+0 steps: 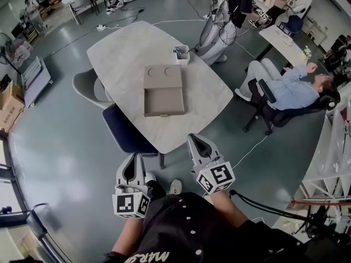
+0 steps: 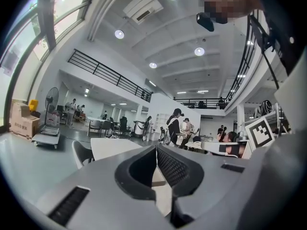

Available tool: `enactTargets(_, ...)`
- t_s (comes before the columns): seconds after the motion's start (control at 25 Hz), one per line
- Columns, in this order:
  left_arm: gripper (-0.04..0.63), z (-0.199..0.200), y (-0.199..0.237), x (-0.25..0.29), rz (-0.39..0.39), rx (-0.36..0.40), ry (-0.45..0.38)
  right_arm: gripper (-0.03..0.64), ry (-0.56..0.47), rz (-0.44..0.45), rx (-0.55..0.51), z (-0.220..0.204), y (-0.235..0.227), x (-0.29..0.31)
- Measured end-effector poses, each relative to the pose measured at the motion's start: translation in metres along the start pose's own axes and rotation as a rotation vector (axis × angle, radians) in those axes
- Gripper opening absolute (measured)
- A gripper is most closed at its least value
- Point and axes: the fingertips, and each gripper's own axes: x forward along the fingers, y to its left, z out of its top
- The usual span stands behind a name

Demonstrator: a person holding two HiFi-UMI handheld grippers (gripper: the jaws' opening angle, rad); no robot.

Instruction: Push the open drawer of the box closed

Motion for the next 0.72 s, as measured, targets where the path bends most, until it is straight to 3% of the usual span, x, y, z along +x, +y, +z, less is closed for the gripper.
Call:
enactTargets(0.28,0.018,0.0,0.02,0.031,-0.02,-0.011,0.021,-0.003,0.023,-0.029,0.016,-0.005,-0.011,0.031)
enactTargets(0.72,0.018,0.022,0.08,0.133,-0.101,-0.009,0.031,-0.003,0.026,-0.093,0.001,0.008,-0.038,0.134)
